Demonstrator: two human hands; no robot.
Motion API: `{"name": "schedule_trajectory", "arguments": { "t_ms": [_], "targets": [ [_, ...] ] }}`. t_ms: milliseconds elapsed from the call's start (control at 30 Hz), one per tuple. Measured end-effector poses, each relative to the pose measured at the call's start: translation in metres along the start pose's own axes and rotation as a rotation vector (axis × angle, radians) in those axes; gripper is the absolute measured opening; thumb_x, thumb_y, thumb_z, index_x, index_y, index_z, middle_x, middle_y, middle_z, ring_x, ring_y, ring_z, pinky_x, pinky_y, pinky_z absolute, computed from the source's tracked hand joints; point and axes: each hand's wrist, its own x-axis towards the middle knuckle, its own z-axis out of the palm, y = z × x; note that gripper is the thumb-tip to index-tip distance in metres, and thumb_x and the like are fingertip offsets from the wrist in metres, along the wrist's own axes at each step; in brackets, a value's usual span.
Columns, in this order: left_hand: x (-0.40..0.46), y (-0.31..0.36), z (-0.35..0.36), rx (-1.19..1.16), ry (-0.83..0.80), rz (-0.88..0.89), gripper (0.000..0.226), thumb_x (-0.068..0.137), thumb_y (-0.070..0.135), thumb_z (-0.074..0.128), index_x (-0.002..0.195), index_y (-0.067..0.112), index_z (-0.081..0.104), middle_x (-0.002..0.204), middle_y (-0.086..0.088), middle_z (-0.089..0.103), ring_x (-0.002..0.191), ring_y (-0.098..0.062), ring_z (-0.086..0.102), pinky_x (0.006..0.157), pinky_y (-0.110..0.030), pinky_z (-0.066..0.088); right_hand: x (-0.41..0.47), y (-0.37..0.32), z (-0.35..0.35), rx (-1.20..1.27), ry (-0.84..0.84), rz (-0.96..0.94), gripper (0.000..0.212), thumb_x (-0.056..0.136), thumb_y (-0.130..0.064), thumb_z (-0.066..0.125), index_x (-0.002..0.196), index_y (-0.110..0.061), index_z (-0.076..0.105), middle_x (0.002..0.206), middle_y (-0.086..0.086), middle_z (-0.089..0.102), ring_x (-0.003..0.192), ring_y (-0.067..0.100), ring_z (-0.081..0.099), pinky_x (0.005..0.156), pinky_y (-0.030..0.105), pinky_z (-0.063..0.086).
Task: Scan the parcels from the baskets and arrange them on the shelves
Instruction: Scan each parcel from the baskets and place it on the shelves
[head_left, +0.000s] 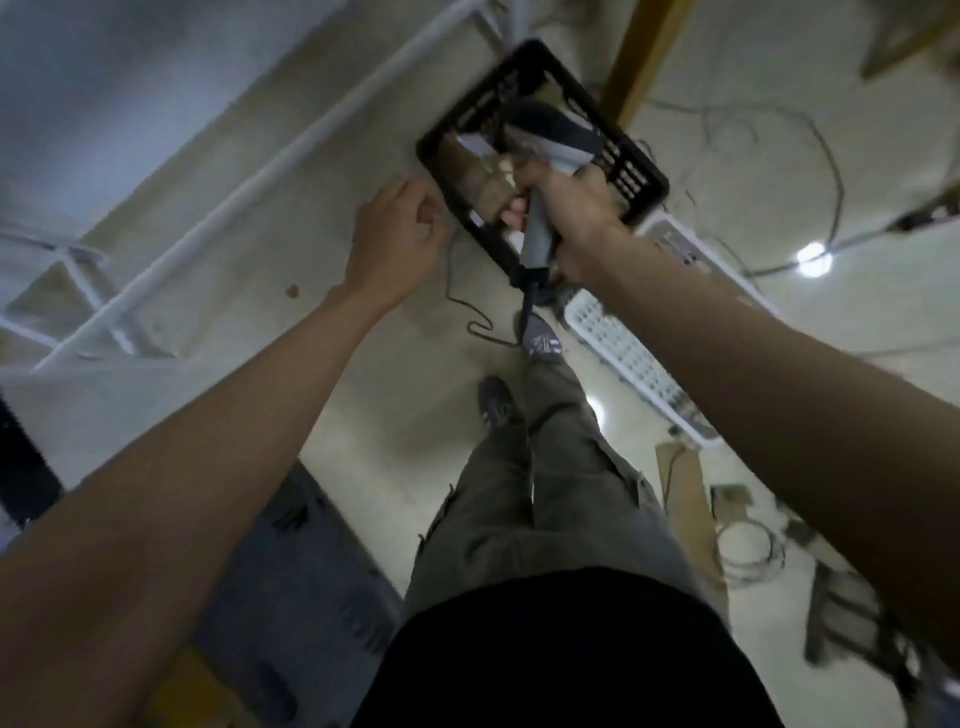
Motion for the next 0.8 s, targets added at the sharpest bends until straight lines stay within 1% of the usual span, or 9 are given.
{"name": "schedule_trajectory", "arguments": {
  "t_ms": [100, 200, 333, 433, 500, 567, 633, 700, 800],
  "targets": [
    [-0.002, 0.025, 0.047, 0.007, -0.11, 0.066, 0.016, 0.087, 0.012, 0.06, 0.101, 0.007, 0.066, 0.1, -0.01, 0.065, 0.094, -0.027, 0.062, 0.082, -0.035, 0.047, -0.007, 0.023, -0.066, 0.005, 0.145, 0.015, 0.03, 0.094, -0.004, 0.062, 0.123, -0.002, 0.053, 0.079, 0.008, 0.063, 0.061, 0.017, 0.064, 0.068, 0.036, 0.063],
    [0.0, 0.058, 0.091, -0.006, -0.213, 0.091, 0.013, 0.088, 0.012, 0.06, 0.099, 0.01, 0.066, 0.103, -0.007, 0.062, 0.093, -0.023, 0.062, 0.081, -0.034, 0.046, -0.014, 0.039, -0.126, 0.09, 0.247, 0.024, 0.022, 0.093, 0.0, 0.061, 0.114, -0.004, 0.055, 0.074, 0.008, 0.059, 0.057, 0.016, 0.057, 0.064, 0.033, 0.055],
    [0.004, 0.111, 0.15, -0.015, -0.331, 0.143, 0.012, 0.089, 0.009, 0.059, 0.099, 0.008, 0.066, 0.102, -0.004, 0.059, 0.095, -0.022, 0.059, 0.08, -0.029, 0.044, -0.02, 0.058, -0.202, 0.188, 0.367, 0.051, 0.016, 0.093, 0.006, 0.058, 0.107, -0.001, 0.057, 0.079, 0.011, 0.058, 0.057, 0.017, 0.053, 0.067, 0.034, 0.055],
    [0.004, 0.151, 0.196, 0.029, -0.426, 0.168, 0.013, 0.091, 0.01, 0.06, 0.102, 0.007, 0.066, 0.104, -0.008, 0.06, 0.099, -0.025, 0.059, 0.092, -0.039, 0.047, -0.021, 0.076, -0.259, 0.242, 0.433, 0.074, 0.024, 0.092, 0.007, 0.058, 0.116, 0.002, 0.057, 0.086, 0.013, 0.056, 0.059, 0.018, 0.05, 0.064, 0.033, 0.053],
    [-0.001, 0.174, 0.228, 0.028, -0.464, 0.167, 0.012, 0.092, 0.011, 0.06, 0.101, 0.006, 0.066, 0.102, -0.005, 0.058, 0.1, -0.026, 0.059, 0.092, -0.038, 0.047, -0.019, 0.089, -0.296, 0.242, 0.465, 0.106, 0.032, 0.092, 0.006, 0.059, 0.124, 0.004, 0.057, 0.084, 0.011, 0.057, 0.057, 0.018, 0.05, 0.061, 0.031, 0.053],
    [-0.007, 0.193, 0.261, 0.021, -0.495, 0.163, 0.011, 0.093, 0.011, 0.061, 0.1, 0.006, 0.066, 0.101, -0.004, 0.057, 0.1, -0.026, 0.059, 0.093, -0.042, 0.047, -0.012, 0.103, -0.332, 0.241, 0.494, 0.134, 0.034, 0.092, 0.005, 0.059, 0.126, 0.003, 0.058, 0.082, 0.009, 0.058, 0.054, 0.016, 0.052, 0.061, 0.03, 0.054],
    [-0.012, 0.205, 0.295, 0.029, -0.535, 0.153, 0.009, 0.092, 0.012, 0.062, 0.098, 0.007, 0.066, 0.099, 0.0, 0.055, 0.098, -0.024, 0.06, 0.091, -0.043, 0.048, -0.002, 0.118, -0.362, 0.253, 0.521, 0.156, 0.035, 0.092, 0.005, 0.059, 0.127, 0.0, 0.058, 0.083, 0.008, 0.058, 0.054, 0.015, 0.053, 0.06, 0.03, 0.055],
    [-0.014, 0.21, 0.33, 0.036, -0.587, 0.124, 0.007, 0.091, 0.012, 0.063, 0.097, 0.009, 0.065, 0.1, -0.002, 0.057, 0.098, -0.026, 0.06, 0.09, -0.042, 0.049, 0.011, 0.134, -0.385, 0.268, 0.538, 0.171, 0.033, 0.092, 0.005, 0.058, 0.125, -0.003, 0.059, 0.081, 0.008, 0.057, 0.054, 0.015, 0.052, 0.059, 0.029, 0.054],
    [-0.014, 0.202, 0.382, 0.061, -0.655, 0.072, 0.005, 0.09, 0.013, 0.064, 0.095, 0.013, 0.061, 0.099, -0.002, 0.056, 0.097, -0.026, 0.058, 0.092, -0.047, 0.048, 0.036, 0.164, -0.409, 0.265, 0.556, 0.209, 0.031, 0.092, 0.005, 0.058, 0.121, -0.002, 0.06, 0.082, 0.011, 0.056, 0.054, 0.015, 0.052, 0.058, 0.028, 0.054]
  ]
}}
